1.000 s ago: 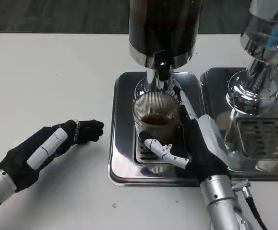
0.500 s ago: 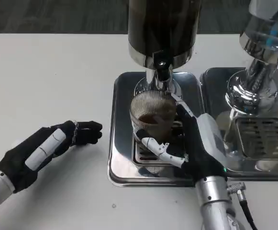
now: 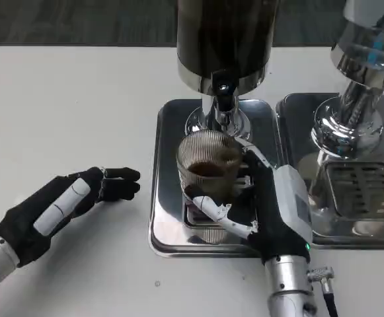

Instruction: Grasp the cup under the faucet to collect the drink, then remove the cup.

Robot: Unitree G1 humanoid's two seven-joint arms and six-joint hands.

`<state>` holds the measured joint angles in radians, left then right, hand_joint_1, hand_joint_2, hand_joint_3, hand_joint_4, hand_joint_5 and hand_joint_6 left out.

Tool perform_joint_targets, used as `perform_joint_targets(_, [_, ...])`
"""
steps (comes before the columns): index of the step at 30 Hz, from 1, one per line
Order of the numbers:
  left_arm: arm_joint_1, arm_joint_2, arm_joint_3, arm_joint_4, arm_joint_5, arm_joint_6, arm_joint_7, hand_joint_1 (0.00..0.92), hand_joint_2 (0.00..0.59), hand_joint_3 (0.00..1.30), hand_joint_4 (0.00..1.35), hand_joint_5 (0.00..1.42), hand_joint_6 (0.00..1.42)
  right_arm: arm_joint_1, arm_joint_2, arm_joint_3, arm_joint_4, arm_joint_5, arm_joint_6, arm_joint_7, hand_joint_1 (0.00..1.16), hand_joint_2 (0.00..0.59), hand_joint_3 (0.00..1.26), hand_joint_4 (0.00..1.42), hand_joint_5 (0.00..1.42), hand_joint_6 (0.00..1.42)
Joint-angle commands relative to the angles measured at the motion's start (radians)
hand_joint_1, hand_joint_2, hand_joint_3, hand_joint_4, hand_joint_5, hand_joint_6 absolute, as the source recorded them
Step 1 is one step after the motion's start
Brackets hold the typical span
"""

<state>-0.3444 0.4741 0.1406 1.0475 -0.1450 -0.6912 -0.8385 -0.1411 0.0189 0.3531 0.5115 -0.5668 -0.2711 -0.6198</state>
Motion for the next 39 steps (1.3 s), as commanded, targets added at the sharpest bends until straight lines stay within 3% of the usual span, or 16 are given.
perform_joint_targets(1, [0.022, 0.018, -0.003, -0.004, 0.011, 0.003, 0.000, 0.000, 0.122, 0.35, 0.32, 0.28, 0.17, 0.020, 0.009, 0.010, 0.018, -0.024, -0.030, -0.061, 0.64, 0.213, 0.32, 0.43, 0.58, 0.89])
perform_joint_targets(12, [0.024, 0.016, -0.008, -0.005, 0.013, 0.007, -0.004, 0.000, 0.126, 0.35, 0.32, 0.29, 0.18, 0.040, 0.008, 0.012, 0.013, -0.063, -0.075, -0.181, 0.65, 0.217, 0.40, 0.52, 0.67, 1.00])
perform_joint_targets(39, [-0.007, 0.005, -0.022, 0.013, 0.019, 0.014, -0.011, 0.000, 0.132, 0.34, 0.33, 0.30, 0.19, 0.079, -0.027, 0.002, -0.050, -0.109, -0.130, -0.266, 0.66, 0.230, 0.51, 0.60, 0.76, 1.11])
